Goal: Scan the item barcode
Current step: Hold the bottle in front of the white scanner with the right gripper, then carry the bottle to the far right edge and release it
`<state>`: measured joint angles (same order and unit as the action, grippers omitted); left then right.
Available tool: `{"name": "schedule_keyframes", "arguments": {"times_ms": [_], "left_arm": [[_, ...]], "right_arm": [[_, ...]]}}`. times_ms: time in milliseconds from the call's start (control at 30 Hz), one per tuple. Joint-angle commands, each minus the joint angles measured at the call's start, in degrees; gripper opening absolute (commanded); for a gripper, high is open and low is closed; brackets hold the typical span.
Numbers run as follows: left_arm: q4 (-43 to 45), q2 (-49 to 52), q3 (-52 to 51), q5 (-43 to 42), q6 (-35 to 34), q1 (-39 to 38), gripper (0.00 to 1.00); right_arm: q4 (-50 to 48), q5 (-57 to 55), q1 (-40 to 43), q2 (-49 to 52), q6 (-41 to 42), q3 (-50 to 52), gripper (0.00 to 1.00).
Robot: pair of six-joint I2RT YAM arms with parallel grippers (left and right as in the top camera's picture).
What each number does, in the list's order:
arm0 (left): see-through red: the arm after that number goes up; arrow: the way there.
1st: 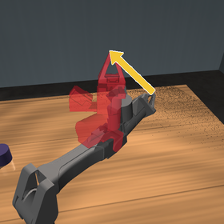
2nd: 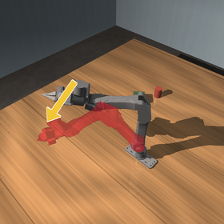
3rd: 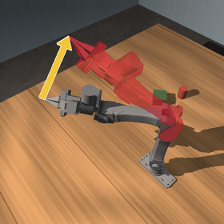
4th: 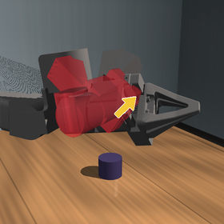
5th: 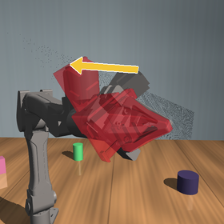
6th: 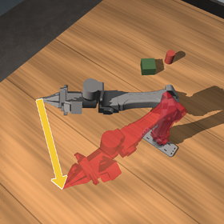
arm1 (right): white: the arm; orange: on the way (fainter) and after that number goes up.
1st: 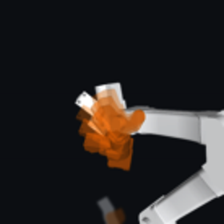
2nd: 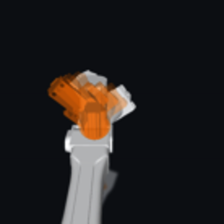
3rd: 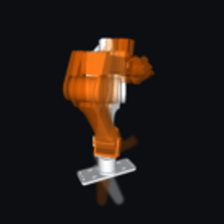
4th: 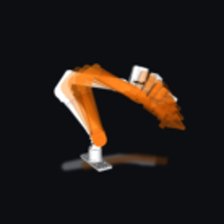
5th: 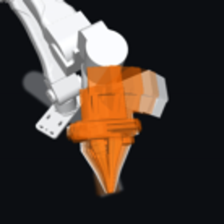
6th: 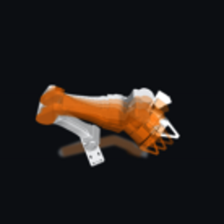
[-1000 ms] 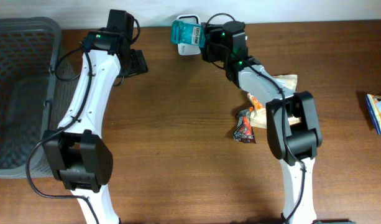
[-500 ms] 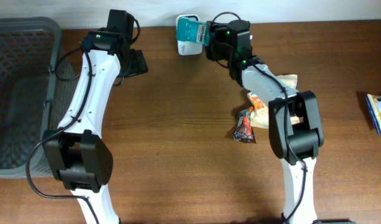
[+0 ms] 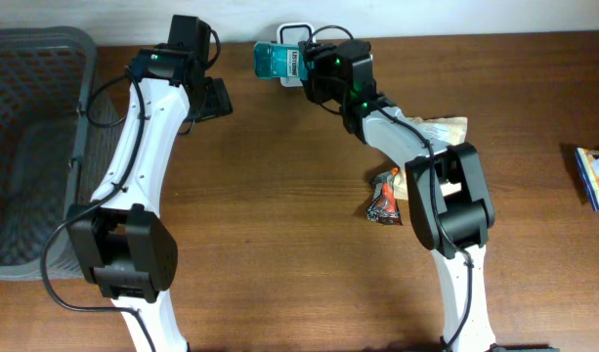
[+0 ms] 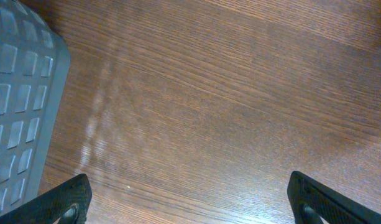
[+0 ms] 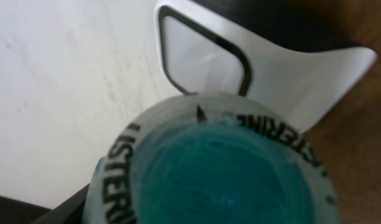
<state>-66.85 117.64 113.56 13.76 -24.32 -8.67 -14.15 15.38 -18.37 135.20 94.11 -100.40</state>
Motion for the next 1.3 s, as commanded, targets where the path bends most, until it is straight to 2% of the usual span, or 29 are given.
{"name": "schedule_keyframes", "arguments": {"times_ms": [0,100,200,600,700,933,1100,1267], "left_arm": [[-0.1,0.9,-0.1,0.2,-0.7,-0.3,0.99],[-0.1,0.9,-0.1,0.2,-0.7,-0.3,0.99],[-0.1,0.9,-0.1,0.2,-0.7,-0.3,0.99],[-0.1,0.9,-0.1,0.2,-0.7,-0.3,0.99],[-0.1,0.9,-0.1,0.2,-0.7,-0.3,0.99],[-0.1,0.9,-0.1,0.2,-0.7,-0.5,0.99],[-0.1,0.9,-0.1,0.2,-0.7,-0.5,0.99],[-0.1,0.9,-0.1,0.2,-0.7,-0.4,0.99]], "right_arm": [[1.9,-0.7,-0.3,-0.7,-6.1,-7.3,0.63],[7.9,-5.2,-0.3,-0.7,-9.7,-12.7,0.63],[9.3,-7.5,-0.2,-0.7,-11.2,-15.7,0.63],[9.9,-5.3,1.1,2.4,-11.3,-16.1,0.63],[8.5,-5.2,1.2,2.4,-19.9,-16.9,0.63],[10.8,-4.6,1.2,2.1,-25.4,-23.4,0.63],[25.3,-7.3,2.4,0.7,-35.8,-34.6,0.63],[46.2,-14.2,6.1,0.5,-46.4,-48.5,0.63]]}}
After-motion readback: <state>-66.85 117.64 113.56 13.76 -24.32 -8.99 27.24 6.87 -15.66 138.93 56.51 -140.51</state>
